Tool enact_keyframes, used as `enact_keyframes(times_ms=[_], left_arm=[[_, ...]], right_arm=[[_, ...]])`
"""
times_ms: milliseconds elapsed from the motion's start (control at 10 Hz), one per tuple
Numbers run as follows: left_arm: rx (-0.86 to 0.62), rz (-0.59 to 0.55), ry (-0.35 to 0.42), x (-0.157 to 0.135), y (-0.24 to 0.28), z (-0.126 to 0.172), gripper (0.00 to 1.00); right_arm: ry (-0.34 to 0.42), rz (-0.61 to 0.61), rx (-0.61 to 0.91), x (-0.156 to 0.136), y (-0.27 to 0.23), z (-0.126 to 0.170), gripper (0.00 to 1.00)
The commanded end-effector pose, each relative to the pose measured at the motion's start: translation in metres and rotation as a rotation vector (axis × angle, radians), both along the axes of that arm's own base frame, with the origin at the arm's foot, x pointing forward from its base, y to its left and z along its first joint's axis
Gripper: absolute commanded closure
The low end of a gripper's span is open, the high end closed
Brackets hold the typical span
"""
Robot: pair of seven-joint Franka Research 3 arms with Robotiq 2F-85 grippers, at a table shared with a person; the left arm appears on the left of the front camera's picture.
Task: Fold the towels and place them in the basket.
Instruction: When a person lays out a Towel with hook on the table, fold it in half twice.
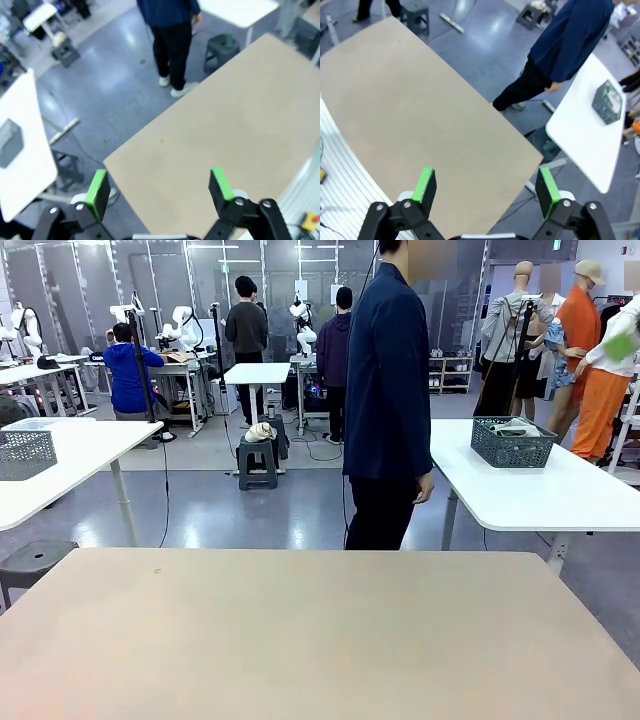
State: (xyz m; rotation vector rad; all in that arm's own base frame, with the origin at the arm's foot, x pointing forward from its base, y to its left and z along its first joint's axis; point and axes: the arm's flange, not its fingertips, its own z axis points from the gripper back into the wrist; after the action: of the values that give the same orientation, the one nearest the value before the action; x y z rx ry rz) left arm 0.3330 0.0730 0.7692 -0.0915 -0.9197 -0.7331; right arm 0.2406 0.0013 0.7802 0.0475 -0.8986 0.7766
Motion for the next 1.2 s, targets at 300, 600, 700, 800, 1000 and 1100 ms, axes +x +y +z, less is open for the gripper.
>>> enact_keyframes(times_ms=[300,600,700,800,1000,1100], left_arm=[[-0.013,-0.279,0.153,0.024,0.047,0.078,0.00],[0.011,-0.380,0.200,0.014,0.058,0.097,0.00],[0.014,-0.391,0.198,0.010,0.059,0.098,0.00],[0.002,-0.410,0.196,0.007,0.058,0.097,0.00],[-0.020,-0.425,0.167,0.002,0.054,0.090,0.00],[-0.028,-0.430,0.158,0.002,0.052,0.087,0.00]], right_arm=[[0.048,0.201,-0.043,0.002,-0.017,0.080,0.00],[0.090,0.255,-0.042,0.004,-0.016,0.082,0.00],[0.096,0.271,-0.034,0.006,-0.014,0.080,0.00],[0.104,0.278,-0.029,0.006,-0.013,0.079,0.00],[0.157,0.282,-0.044,0.001,-0.012,0.083,0.00],[0.174,0.277,-0.056,0.000,-0.012,0.083,0.00]])
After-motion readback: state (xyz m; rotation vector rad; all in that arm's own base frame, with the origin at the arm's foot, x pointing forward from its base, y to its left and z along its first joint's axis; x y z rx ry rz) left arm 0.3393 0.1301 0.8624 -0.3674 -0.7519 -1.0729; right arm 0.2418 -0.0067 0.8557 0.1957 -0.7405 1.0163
